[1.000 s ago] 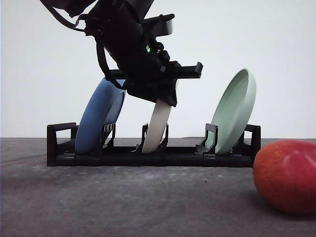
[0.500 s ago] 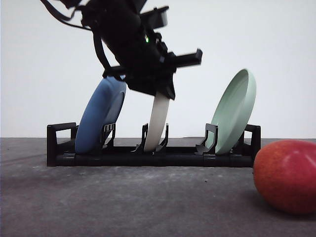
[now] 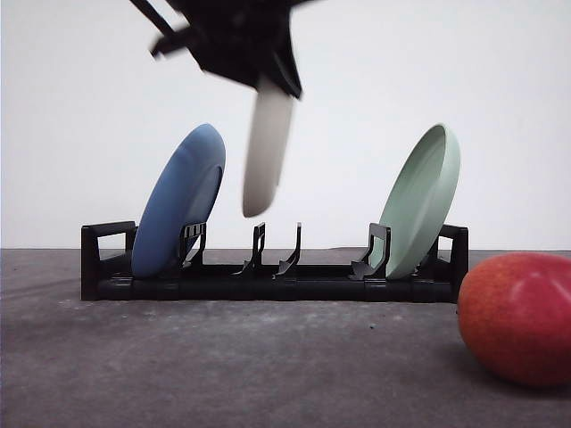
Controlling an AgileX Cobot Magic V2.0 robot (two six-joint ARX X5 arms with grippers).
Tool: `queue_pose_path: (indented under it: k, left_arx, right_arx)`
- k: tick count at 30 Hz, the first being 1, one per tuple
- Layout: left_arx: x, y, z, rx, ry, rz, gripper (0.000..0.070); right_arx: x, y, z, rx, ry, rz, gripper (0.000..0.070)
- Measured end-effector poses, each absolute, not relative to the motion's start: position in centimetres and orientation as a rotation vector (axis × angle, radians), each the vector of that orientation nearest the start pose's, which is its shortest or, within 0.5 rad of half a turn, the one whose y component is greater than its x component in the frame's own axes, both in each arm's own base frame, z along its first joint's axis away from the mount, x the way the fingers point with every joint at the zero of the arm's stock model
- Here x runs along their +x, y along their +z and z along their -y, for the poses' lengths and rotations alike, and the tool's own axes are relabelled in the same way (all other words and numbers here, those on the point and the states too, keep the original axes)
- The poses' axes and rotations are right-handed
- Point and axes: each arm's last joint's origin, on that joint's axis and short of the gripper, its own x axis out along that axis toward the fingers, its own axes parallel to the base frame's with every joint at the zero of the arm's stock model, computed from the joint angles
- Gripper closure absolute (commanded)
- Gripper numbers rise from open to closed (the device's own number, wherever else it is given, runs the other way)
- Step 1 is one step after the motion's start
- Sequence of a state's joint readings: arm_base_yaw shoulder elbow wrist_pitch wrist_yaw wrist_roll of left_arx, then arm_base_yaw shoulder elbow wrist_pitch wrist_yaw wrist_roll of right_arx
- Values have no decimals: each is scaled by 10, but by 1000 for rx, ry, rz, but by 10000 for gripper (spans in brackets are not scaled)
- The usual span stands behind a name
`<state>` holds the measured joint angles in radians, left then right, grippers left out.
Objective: Place pomegranate in white plate
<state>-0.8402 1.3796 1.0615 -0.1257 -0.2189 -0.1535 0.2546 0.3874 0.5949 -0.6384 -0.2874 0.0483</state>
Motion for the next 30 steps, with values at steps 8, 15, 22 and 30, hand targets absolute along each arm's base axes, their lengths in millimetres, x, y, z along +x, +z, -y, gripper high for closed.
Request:
queue_pose_path:
  k: [8, 15, 22, 30]
  left_arx:
    - [168, 336, 206, 73, -670, -407, 693]
    - [130, 344, 184, 147, -745, -500, 694]
    - [101, 323, 170, 485, -756, -686, 694]
    - [77, 262, 184, 745, -795, -615, 694]
  right_arx:
    - [85, 273, -31, 54, 523, -449, 379]
    - [85, 273, -31, 54, 523, -449, 379]
    - [85, 273, -31, 54, 522, -449, 379]
    - [85, 273, -31, 54, 522, -449, 379]
